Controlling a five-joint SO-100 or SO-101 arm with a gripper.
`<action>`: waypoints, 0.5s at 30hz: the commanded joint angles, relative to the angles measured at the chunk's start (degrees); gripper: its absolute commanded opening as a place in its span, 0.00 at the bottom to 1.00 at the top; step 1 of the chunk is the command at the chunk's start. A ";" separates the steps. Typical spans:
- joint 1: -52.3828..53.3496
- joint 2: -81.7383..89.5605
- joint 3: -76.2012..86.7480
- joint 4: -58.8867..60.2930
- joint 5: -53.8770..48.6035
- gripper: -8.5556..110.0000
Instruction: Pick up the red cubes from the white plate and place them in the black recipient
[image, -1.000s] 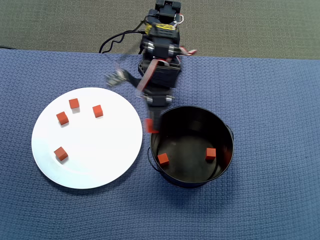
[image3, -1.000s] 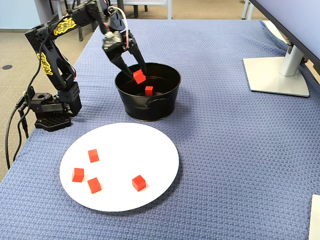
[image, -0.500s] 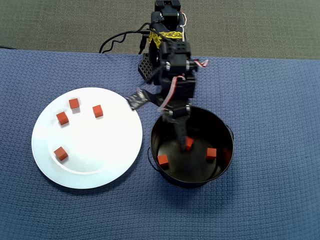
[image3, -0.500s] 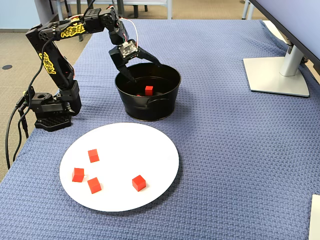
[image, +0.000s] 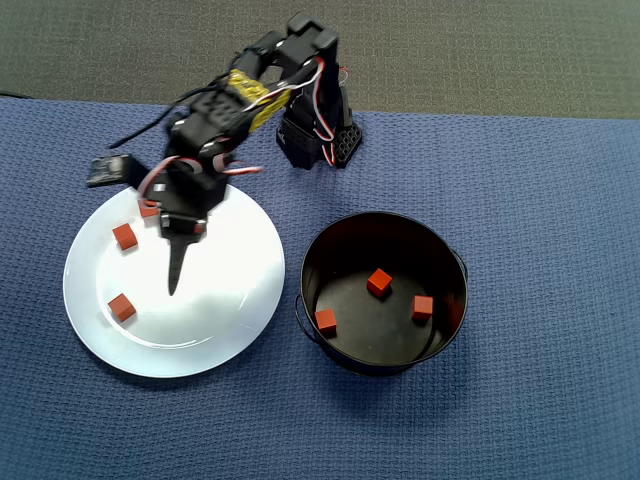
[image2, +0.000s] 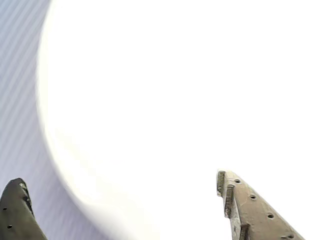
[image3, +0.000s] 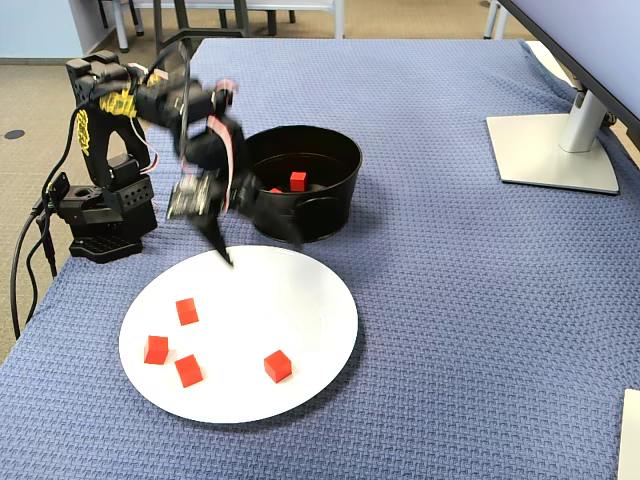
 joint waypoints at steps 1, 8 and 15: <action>4.83 -5.98 -7.38 -3.87 -12.13 0.43; 8.96 -14.06 -7.91 -14.85 -37.97 0.42; 8.44 -17.67 -8.44 -24.17 -45.62 0.42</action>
